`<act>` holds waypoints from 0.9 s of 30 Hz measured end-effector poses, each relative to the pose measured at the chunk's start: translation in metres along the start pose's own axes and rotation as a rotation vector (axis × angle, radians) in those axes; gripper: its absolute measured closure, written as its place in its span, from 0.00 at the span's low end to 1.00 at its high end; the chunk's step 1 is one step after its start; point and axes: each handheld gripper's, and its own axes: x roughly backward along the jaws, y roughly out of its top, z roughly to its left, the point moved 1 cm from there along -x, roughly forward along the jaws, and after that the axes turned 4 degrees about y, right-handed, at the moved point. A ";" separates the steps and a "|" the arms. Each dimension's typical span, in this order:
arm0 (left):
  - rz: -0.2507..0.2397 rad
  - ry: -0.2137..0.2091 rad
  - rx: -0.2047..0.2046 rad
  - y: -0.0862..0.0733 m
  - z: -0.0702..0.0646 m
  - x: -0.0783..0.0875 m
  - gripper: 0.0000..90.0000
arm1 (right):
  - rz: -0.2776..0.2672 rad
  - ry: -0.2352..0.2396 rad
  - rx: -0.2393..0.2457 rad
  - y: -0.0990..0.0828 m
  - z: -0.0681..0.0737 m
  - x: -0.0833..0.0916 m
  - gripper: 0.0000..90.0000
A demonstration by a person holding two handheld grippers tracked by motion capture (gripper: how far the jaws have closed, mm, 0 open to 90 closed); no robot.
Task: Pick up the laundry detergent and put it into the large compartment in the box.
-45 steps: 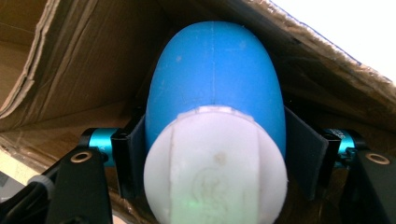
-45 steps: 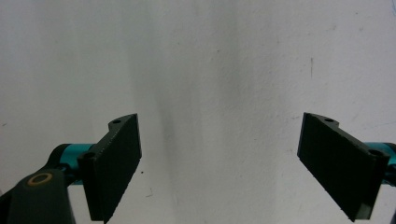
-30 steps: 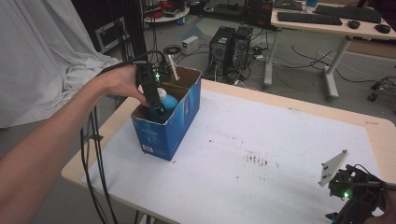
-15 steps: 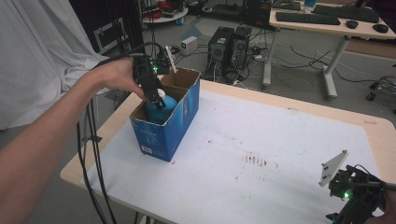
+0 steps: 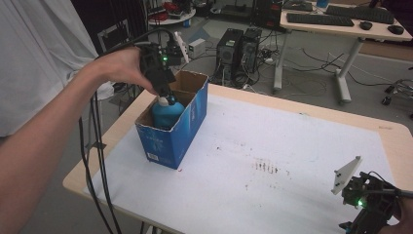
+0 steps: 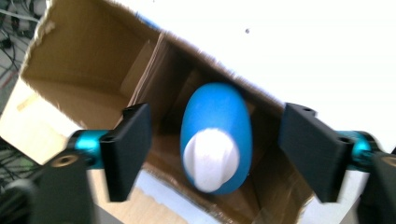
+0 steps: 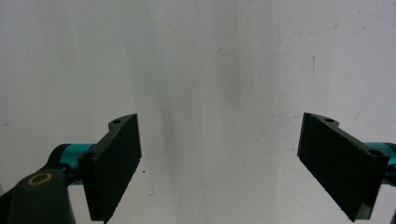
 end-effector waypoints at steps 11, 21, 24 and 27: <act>-0.046 -0.004 -0.100 0.045 -0.027 0.016 0.21 | 0.003 -0.004 -0.006 0.001 0.000 0.000 0.14; -0.060 -0.016 -0.193 0.087 -0.056 0.013 0.21 | -0.002 -0.011 -0.006 0.002 0.000 0.001 0.14; -0.070 -0.025 -0.213 0.100 -0.068 0.006 0.21 | -0.003 -0.012 -0.008 0.002 0.001 0.002 0.14; -0.059 -0.037 -0.249 0.112 -0.082 -0.007 0.21 | -0.003 -0.014 -0.014 0.001 0.001 0.002 0.14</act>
